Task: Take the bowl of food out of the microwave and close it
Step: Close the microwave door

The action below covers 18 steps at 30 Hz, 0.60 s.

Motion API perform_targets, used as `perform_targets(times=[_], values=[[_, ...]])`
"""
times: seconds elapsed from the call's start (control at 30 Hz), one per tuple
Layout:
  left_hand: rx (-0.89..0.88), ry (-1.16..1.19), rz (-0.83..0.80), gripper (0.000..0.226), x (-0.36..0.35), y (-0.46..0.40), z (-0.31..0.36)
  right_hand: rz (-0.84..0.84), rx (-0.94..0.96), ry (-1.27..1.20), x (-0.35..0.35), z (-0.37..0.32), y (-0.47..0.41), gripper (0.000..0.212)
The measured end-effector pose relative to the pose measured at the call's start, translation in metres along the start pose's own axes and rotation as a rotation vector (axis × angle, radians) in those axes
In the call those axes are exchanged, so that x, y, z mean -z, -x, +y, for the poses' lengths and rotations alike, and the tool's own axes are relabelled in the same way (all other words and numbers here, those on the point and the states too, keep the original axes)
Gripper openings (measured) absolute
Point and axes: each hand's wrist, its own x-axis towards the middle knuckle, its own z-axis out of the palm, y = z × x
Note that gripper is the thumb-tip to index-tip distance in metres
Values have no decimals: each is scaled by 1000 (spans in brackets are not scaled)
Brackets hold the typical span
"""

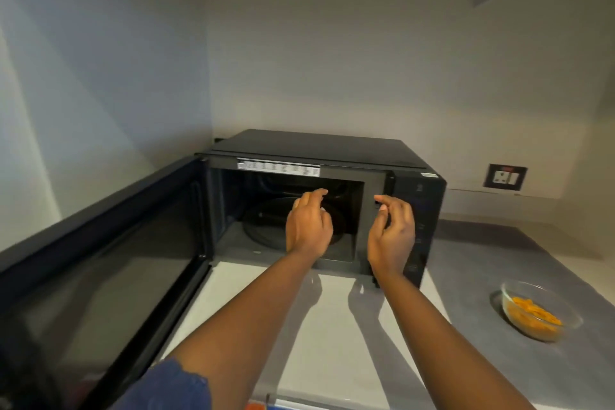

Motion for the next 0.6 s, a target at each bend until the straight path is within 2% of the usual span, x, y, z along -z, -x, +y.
perform_targets(times=[0.13,0.4,0.5,0.6], values=[[44,-212,24,43,46,-21,-25,-79,6,-93,-34,-30,12,23],[267,-638,-101,39,157,-64,-58,-248,94,-316,-91,-101,48,24],[374,-691,-153,40,192,-73,-68,-390,198,-398,-105,-130,64,25],[413,-728,-248,41,219,-76,-74,-629,315,-476,-113,-159,80,34]])
